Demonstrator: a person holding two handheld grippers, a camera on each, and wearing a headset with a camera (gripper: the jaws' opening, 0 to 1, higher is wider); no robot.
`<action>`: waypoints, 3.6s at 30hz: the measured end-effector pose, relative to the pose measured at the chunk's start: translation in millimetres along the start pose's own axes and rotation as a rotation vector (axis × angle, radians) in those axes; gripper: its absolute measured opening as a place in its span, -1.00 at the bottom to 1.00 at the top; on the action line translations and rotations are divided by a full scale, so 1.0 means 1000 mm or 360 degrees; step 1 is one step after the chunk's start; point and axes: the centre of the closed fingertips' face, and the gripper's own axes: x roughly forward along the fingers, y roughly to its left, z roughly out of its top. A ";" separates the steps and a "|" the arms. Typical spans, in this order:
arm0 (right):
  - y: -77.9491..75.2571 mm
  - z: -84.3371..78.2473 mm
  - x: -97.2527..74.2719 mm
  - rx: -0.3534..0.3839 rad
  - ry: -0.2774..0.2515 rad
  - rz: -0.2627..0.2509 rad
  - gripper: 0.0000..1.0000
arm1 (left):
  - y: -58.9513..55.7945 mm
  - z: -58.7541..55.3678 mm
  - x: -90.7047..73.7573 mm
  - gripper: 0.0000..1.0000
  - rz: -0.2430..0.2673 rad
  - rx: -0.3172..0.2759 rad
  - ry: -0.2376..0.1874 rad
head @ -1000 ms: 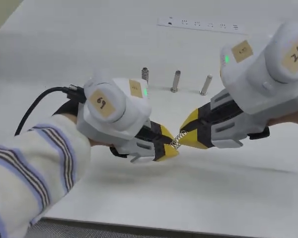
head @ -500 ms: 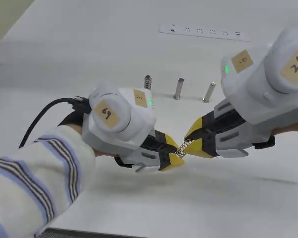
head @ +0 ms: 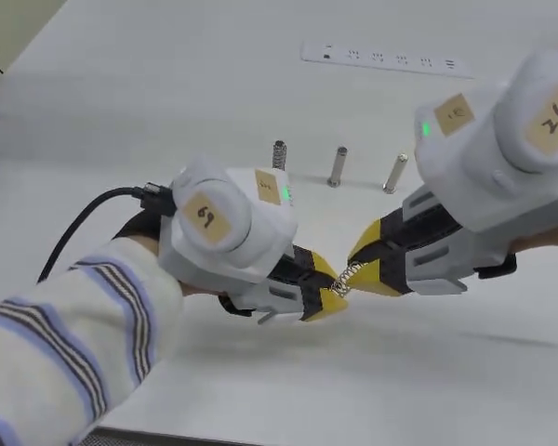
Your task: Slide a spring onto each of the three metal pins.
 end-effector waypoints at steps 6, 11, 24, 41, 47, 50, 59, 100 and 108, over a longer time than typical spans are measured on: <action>-0.001 0.001 0.001 -0.0063 0.0010 -0.0010 -0.84 | 0.002 0.002 0.001 -0.96 0.0019 0.0011 -0.0031; -0.001 0.001 0.004 -0.0105 0.0025 -0.0008 -0.82 | 0.000 0.011 0.003 -0.96 0.0017 -0.0007 -0.0111; -0.002 -0.007 0.010 -0.0151 0.0115 -0.0001 -0.81 | 0.003 0.010 0.004 -0.96 0.0041 -0.0007 -0.0138; -0.001 -0.002 0.013 -0.0157 0.0129 0.0020 -0.85 | 0.008 0.007 -0.001 -0.93 0.0077 -0.0075 -0.0147; -0.002 0.005 0.013 -0.0175 0.0113 0.0020 -0.85 | 0.010 0.004 -0.006 -0.88 0.0106 -0.0118 -0.0149; -0.002 0.006 0.012 -0.0178 0.0108 0.0017 -0.85 | 0.011 0.006 -0.012 -0.80 0.0103 -0.0156 -0.0195; -0.005 0.005 0.007 -0.0162 0.0113 -0.0003 -0.85 | 0.014 -0.002 -0.022 -0.59 0.0117 -0.0256 -0.0197; -0.047 -0.001 -0.020 0.0092 0.0197 -0.0147 -0.84 | 0.055 -0.009 -0.049 0.96 0.0491 -0.0482 -0.0380; -0.074 0.003 -0.029 0.0077 0.0230 -0.0191 -0.84 | 0.055 -0.003 -0.051 0.96 0.0486 -0.0484 -0.0432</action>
